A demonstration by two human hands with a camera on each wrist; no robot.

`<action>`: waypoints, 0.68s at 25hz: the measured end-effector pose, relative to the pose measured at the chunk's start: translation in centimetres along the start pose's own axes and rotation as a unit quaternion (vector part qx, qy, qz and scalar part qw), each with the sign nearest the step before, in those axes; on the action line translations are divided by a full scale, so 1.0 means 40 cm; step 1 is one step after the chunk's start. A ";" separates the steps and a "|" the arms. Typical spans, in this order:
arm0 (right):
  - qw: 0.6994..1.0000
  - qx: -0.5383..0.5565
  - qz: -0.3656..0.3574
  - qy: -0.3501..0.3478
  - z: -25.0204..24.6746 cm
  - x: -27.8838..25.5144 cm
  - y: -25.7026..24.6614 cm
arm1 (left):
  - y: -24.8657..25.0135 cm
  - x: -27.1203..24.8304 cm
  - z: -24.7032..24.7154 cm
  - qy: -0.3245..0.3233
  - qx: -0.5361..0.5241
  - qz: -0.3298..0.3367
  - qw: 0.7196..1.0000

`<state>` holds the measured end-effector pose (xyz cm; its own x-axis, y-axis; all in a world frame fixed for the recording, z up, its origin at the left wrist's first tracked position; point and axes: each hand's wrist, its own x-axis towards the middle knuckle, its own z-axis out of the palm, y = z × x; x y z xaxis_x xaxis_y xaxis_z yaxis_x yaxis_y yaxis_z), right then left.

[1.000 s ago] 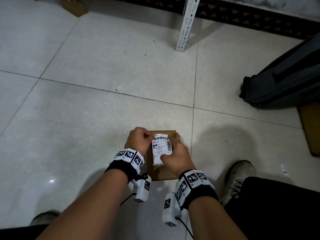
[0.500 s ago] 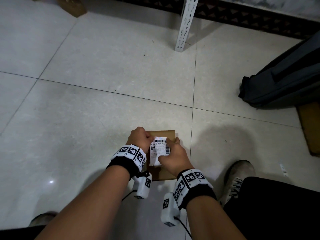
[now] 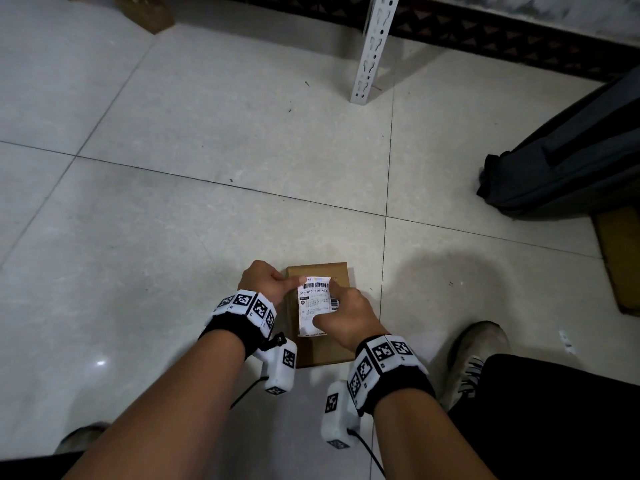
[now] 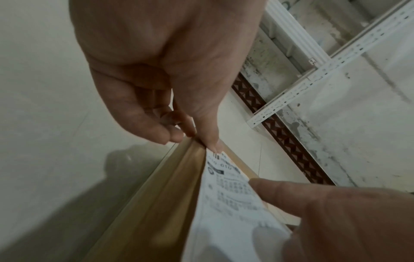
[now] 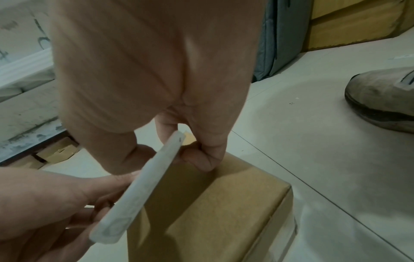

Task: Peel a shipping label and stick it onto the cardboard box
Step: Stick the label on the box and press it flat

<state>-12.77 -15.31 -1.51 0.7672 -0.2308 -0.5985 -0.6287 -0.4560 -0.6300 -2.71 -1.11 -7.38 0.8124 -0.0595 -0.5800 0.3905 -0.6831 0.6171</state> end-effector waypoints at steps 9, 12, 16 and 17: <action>0.998 0.044 0.011 0.033 0.020 0.021 0.019 | -0.001 -0.020 0.015 -0.005 -0.083 0.034 0.996; 0.999 0.031 0.014 0.037 0.027 0.022 0.026 | -0.016 -0.043 0.004 -0.061 -0.055 0.050 0.995; 1.000 0.015 0.002 0.024 0.017 0.010 0.027 | -0.017 -0.069 -0.003 -0.102 0.001 0.059 0.993; 1.000 0.006 -0.003 0.019 0.012 0.004 0.025 | -0.015 -0.070 -0.003 -0.102 0.018 0.066 0.992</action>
<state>-13.32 -15.41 -2.47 0.7747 -0.2604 -0.5763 -0.6257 -0.4476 -0.6389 -5.18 -0.44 -6.07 0.7497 -0.2942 -0.5928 0.2676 -0.6845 0.6781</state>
